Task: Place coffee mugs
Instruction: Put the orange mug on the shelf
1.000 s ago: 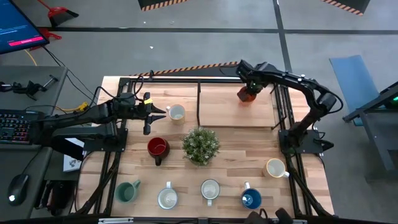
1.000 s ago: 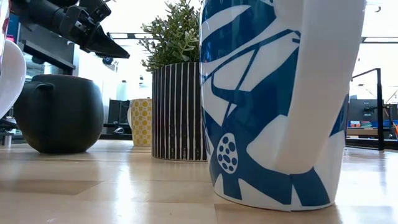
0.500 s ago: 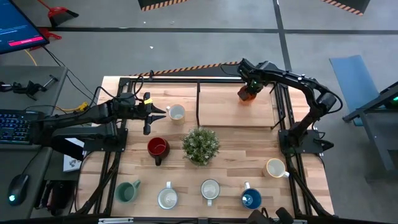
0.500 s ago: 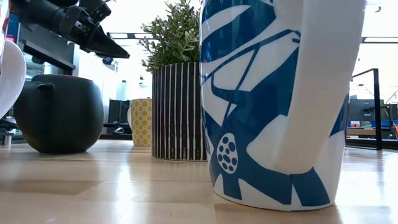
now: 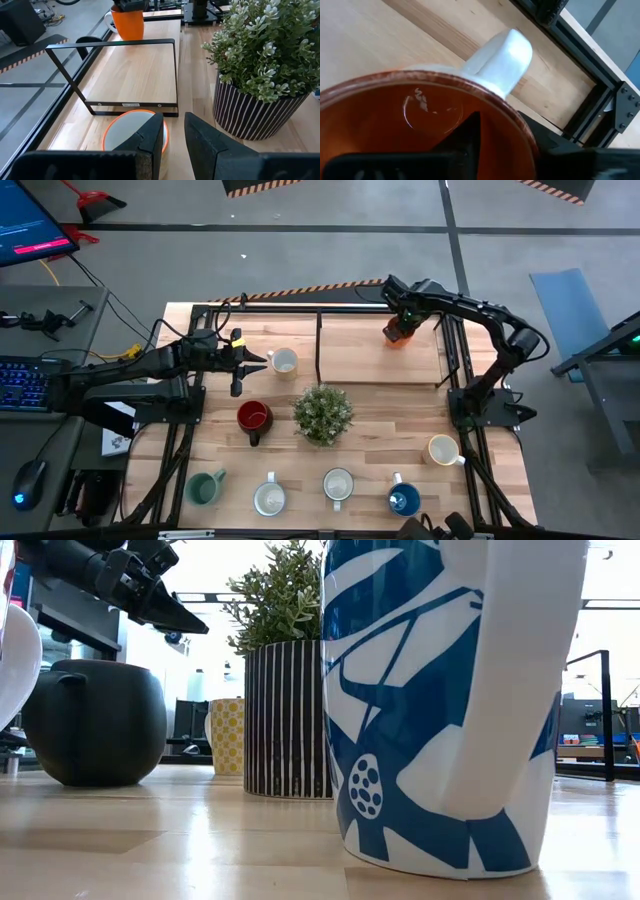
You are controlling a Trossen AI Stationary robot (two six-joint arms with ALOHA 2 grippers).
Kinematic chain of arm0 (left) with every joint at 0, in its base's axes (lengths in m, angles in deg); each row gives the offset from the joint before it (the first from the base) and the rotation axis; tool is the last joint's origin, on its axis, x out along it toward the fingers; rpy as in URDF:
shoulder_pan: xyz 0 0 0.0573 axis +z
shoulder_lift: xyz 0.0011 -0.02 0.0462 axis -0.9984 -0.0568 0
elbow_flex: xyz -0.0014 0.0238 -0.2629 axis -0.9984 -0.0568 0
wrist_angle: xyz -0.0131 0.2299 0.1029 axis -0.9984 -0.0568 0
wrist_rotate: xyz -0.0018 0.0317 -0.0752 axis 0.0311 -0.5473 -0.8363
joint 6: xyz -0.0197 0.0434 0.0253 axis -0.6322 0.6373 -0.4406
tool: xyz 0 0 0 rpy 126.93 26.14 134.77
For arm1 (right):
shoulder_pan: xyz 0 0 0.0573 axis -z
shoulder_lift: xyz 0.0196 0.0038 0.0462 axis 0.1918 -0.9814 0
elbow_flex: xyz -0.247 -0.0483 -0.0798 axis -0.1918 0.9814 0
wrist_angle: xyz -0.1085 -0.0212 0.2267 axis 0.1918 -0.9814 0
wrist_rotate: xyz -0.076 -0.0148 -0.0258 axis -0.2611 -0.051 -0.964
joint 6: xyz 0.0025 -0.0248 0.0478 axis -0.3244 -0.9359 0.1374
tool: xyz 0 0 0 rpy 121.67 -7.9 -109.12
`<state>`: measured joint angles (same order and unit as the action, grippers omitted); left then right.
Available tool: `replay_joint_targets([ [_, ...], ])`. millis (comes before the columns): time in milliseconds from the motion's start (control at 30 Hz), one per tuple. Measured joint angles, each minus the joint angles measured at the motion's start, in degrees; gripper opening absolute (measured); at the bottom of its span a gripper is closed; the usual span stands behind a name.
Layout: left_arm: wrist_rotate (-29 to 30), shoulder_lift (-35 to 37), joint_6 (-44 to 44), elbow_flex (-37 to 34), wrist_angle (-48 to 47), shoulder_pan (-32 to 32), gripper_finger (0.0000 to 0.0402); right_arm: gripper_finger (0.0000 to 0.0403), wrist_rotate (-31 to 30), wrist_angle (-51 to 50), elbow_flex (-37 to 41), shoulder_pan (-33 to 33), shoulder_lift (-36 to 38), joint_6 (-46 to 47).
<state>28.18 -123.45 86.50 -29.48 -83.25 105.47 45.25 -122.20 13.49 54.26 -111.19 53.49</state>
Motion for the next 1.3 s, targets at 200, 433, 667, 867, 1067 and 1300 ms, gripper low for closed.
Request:
replay_joint_targets([
  [200, 0.0, 0.0, 0.0, 0.0, 0.0, 0.0, 0.0069, 0.0092, 0.1, -0.1, 0.0, 0.0, 3.1, -0.6],
  [433, 0.0, 0.0, 0.0, 0.0, 0.0, 0.0, 0.0069, 0.0092, 0.2, -0.1, -0.1, 0.0, 8.0, -1.0],
  [667, 0.0, 0.0, 0.0, 0.0, 0.0, 0.0, 0.0069, 0.0092, 0.6, 0.0, -0.1, -0.4, 12.8, 0.1],
  [867, 0.0, 0.0, 0.0, 0.0, 0.0, 0.0, 0.0069, 0.0092, 3.1, 3.8, -0.1, -3.1, 14.3, 0.3],
  [1067, 0.0, 0.0, 0.0, 0.0, 0.0, 0.0, 0.0069, 0.0092, 4.8, 11.8, -0.2, -7.4, 12.7, -1.8],
  [1300, 0.0, 0.0, 0.0, 0.0, 0.0, 0.0, 0.0069, 0.0092, 5.3, 12.5, -0.2, -10.3, 8.9, -2.5],
])
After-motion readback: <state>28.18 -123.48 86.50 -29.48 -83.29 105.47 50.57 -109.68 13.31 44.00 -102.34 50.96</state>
